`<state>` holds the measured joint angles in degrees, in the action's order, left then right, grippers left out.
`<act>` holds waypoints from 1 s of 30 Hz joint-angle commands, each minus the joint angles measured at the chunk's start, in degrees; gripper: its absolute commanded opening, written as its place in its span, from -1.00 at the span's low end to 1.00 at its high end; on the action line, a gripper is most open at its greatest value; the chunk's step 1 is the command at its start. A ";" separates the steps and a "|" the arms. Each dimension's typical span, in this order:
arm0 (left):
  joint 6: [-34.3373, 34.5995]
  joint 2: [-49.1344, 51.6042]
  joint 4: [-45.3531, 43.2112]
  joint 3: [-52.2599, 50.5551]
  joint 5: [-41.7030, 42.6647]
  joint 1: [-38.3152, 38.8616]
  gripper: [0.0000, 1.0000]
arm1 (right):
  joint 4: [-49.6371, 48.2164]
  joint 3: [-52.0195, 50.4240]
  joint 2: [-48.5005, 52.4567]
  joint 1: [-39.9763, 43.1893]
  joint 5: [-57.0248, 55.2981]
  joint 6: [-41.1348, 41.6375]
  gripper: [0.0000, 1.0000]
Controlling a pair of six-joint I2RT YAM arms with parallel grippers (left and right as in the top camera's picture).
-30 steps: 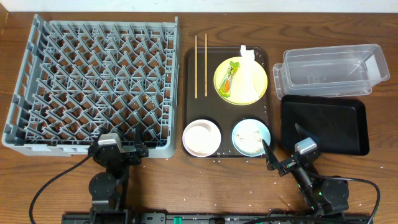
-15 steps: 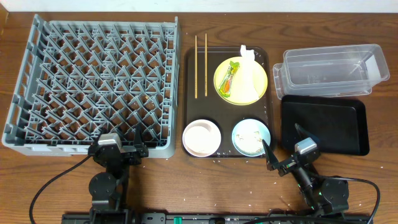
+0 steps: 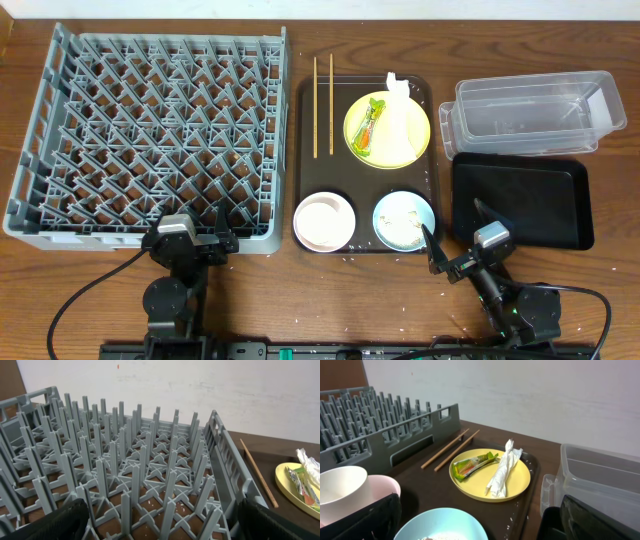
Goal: Sort waste into correct bins and load items into the dishwasher
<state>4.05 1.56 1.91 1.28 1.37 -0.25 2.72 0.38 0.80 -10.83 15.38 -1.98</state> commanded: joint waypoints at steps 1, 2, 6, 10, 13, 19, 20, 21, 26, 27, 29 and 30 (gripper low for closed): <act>-0.76 0.39 2.12 -1.05 -0.55 0.17 0.92 | 0.28 -0.07 -0.02 -0.22 -0.57 -0.44 0.98; -0.76 0.48 2.12 -1.05 -0.55 0.17 0.91 | 0.28 -0.07 -0.02 -0.22 -0.55 -0.44 0.98; -0.74 0.55 2.12 -1.05 -0.55 0.17 0.92 | 0.28 -0.07 -0.02 -0.22 -0.55 -0.44 0.98; -0.74 0.55 2.12 -1.05 -0.55 0.17 0.92 | 0.28 -0.07 -0.02 -0.22 -0.55 -0.44 0.98; -0.76 0.55 2.12 -1.05 -0.55 0.17 0.92 | 0.26 -0.07 -0.02 -0.22 -0.66 -0.55 0.99; -0.76 0.55 2.12 -1.05 -0.55 0.17 0.92 | 0.31 -0.07 -0.02 -0.22 -2.01 -1.33 0.99; -0.76 0.55 2.12 -1.05 -0.55 0.17 0.92 | 0.31 -0.07 -0.02 -0.22 -2.01 -1.33 0.99; -0.76 0.55 2.12 -1.05 -0.55 0.17 0.92 | 0.31 -0.07 -0.02 -0.22 -2.03 -1.33 0.98; -0.76 0.55 2.12 -1.05 -0.55 0.17 0.92 | 0.28 -0.07 -0.02 -0.22 -2.03 -1.36 0.98; -0.74 0.55 2.12 -1.05 -0.55 0.17 0.92 | 0.24 -0.07 -0.02 -0.22 -2.05 -1.36 0.99; -0.76 0.55 2.12 -1.05 -0.55 0.17 0.92 | 0.02 -0.07 -0.02 -0.22 -2.01 -1.31 0.98; -0.76 0.55 2.12 -1.05 -0.55 0.17 0.92 | -0.09 -0.07 -0.02 -0.22 -1.79 -1.31 0.98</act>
<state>4.05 1.93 1.91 1.28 1.37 -0.25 2.72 0.38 0.80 -10.83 14.26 -2.39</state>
